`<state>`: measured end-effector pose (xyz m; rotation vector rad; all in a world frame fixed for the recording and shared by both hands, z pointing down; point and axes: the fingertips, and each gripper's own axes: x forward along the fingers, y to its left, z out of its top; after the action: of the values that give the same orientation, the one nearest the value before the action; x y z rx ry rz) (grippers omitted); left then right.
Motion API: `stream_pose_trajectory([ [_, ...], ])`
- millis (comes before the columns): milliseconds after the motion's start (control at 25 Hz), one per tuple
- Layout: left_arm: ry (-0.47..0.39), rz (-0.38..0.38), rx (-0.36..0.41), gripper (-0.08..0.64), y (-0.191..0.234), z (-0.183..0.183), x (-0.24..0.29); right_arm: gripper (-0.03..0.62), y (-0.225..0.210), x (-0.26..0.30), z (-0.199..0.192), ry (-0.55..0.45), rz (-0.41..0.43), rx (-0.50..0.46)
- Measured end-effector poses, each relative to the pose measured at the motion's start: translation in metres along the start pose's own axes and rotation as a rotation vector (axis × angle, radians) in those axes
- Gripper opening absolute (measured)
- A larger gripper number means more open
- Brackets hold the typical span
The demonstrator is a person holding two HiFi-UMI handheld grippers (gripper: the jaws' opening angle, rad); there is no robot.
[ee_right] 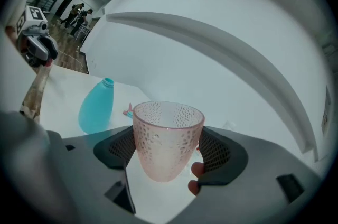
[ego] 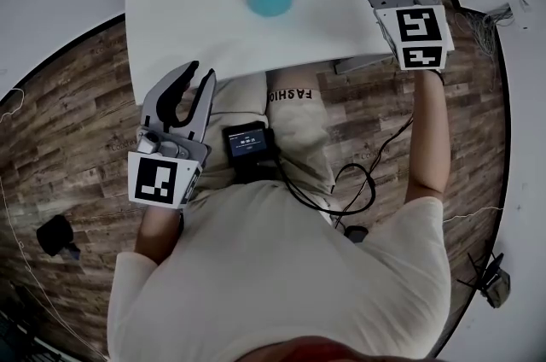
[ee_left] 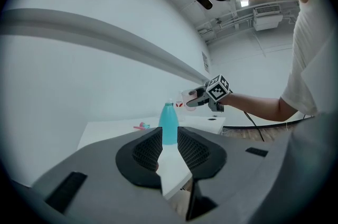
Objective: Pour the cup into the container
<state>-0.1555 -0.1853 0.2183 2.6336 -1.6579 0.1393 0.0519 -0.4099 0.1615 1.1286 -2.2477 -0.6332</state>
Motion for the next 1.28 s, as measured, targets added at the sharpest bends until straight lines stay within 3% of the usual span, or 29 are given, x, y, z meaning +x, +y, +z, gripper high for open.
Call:
stream_pose_trajectory([
  [320, 0.018, 0.030, 0.022, 0.097, -0.003, 0.003, 0.003, 0.373, 0.007, -0.003, -0.071, 0.094, 0.076, 0.272],
  [560, 0.034, 0.041, 0.032, 0.084, -0.008, 0.004, 0.005, 0.373, 0.012, 0.000, -0.105, 0.134, 0.096, 0.360],
  [1160, 0.007, 0.050, 0.027, 0.018, -0.017, 0.016, 0.007, 0.378, 0.006, 0.010, -0.124, 0.045, 0.127, 0.559],
  [1280, 0.000, 0.048, 0.026, 0.014, -0.016, 0.017, 0.009, 0.476, -0.003, 0.006, -0.115, -0.023, 0.110, 0.579],
])
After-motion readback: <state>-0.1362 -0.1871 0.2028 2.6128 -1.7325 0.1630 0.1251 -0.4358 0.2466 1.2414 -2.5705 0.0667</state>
